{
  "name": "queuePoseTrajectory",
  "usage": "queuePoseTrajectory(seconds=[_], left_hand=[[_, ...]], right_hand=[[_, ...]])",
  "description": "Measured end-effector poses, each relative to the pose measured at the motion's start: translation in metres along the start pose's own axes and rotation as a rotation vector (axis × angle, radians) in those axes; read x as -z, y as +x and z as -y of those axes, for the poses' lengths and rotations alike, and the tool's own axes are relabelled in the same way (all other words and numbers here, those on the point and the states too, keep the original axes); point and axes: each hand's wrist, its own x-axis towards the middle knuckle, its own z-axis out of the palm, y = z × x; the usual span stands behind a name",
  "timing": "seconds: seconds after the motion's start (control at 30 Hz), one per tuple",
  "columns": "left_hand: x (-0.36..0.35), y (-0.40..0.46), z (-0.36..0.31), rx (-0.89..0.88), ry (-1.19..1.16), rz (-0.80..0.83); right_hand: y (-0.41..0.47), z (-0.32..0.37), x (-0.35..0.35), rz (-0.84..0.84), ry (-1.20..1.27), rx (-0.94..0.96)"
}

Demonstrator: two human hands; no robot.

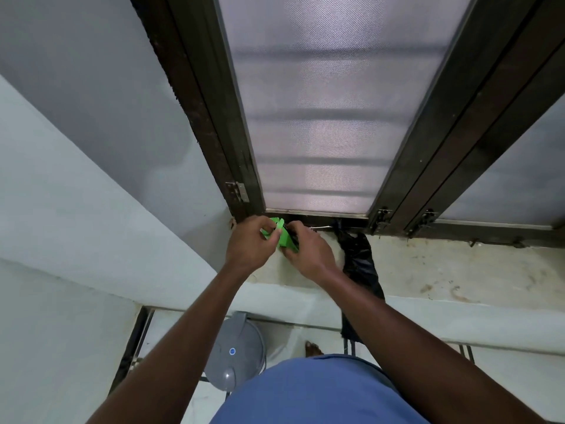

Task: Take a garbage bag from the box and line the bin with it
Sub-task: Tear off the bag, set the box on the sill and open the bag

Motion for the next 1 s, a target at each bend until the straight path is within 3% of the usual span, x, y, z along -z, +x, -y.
queuePoseTrajectory(seconds=[0.53,0.83,1.0], left_hand=[[-0.002,-0.002,-0.015,0.258,-0.098,-0.091],[-0.009,0.001,-0.013,0.163,-0.191,0.022],[-0.011,-0.001,-0.014,0.130,-0.084,0.040]], right_hand=[[0.000,0.003,0.000,0.002,-0.008,-0.043],[-0.002,0.002,0.003,-0.016,-0.052,-0.027],[-0.003,0.006,0.000,-0.036,-0.065,-0.020]])
